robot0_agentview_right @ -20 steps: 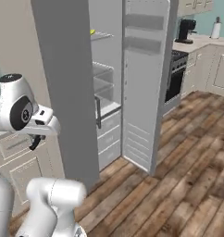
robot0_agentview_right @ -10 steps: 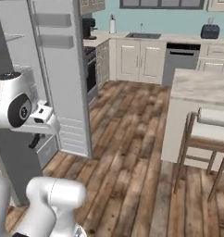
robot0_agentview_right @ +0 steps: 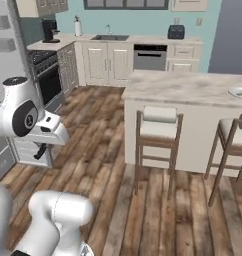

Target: Retrieve the butter from the fridge and place it on a plate on the dining table. Then retrieve the butter knife by the fridge and place it near the plate.

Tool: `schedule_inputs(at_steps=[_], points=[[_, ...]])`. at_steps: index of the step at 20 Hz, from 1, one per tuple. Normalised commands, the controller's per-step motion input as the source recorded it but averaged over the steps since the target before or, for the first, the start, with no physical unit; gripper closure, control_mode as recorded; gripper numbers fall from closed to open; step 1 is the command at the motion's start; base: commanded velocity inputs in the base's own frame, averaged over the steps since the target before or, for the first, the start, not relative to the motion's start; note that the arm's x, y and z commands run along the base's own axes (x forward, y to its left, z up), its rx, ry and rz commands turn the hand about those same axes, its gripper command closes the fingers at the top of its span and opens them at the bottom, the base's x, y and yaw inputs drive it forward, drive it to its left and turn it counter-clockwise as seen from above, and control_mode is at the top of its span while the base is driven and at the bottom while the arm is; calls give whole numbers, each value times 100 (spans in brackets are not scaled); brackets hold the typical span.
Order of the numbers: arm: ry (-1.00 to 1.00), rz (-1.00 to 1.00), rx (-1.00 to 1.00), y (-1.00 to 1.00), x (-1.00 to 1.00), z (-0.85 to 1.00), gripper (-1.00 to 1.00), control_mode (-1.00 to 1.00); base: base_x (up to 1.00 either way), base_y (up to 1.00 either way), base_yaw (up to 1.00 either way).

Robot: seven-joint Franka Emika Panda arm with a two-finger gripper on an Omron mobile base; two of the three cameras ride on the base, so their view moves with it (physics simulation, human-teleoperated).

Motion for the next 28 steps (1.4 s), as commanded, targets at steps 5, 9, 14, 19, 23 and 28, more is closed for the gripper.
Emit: schedule_inputs(at_steps=[5,9,14,19,23,28], points=[[0,0,0,0,0,0,100,100,12,-100,-17],[0,0,0,0,0,0,100,100,9,-100,-14],[0,0,0,0,0,0,100,100,18,-97,-6],[0,0,0,0,0,0,100,100,25,-99,-3],[0,0,0,0,0,0,100,100,25,-100,-2],[0,0,0,0,0,0,100,100,41,-90,-1]])
